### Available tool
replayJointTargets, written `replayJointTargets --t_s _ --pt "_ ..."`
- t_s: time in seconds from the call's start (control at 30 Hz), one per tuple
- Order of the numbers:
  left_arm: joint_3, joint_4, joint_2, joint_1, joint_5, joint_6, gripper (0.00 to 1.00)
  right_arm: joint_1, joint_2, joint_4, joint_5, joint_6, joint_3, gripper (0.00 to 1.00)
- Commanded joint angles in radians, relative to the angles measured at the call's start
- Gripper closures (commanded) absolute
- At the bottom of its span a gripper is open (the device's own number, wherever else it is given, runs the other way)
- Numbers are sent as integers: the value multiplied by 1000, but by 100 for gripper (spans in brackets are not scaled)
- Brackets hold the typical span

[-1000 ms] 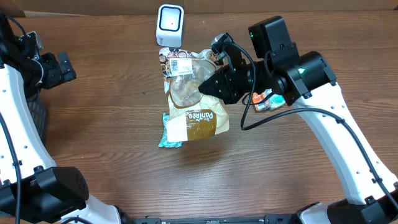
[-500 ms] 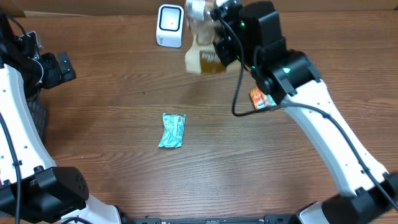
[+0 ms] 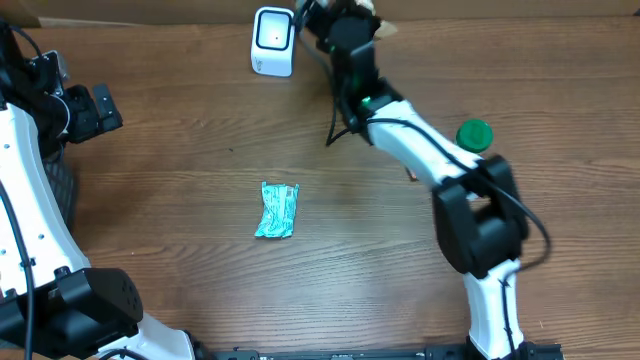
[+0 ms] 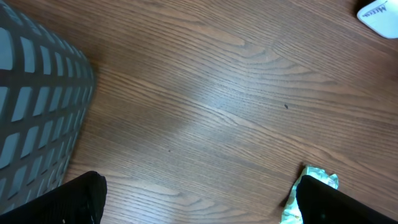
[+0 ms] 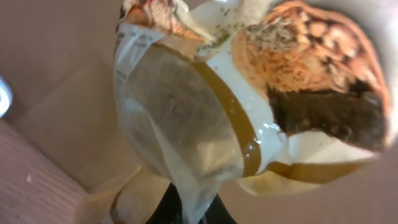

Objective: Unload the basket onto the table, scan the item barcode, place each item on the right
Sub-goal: 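Lift the brown snack bag and present it to the white scanner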

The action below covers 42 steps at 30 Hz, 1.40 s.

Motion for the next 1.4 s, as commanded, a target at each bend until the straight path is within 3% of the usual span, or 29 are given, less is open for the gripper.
replayJointTargets --t_s 0.0,0.2,0.73,0.97,1.2,1.33,1.37 --pt "-2 0 3 -9 3 22 0 44 95 100 31 -211 12 96" --pt "-2 0 3 -9 3 22 0 90 180 209 12 -303 13 96" --pt "-2 0 3 -9 3 22 1 92 182 227 32 -336 14 96" --pt "-2 0 3 -9 3 22 0 108 88 212 87 -202 14 96" --pt "-2 0 3 -9 3 22 0 138 -190 -190 91 15 14 96" --pt "-2 0 3 -9 3 22 0 163 -364 -513 29 275 14 96" --pt "-2 0 3 -9 3 22 0 167 -444 -702 -75 431 14 96"
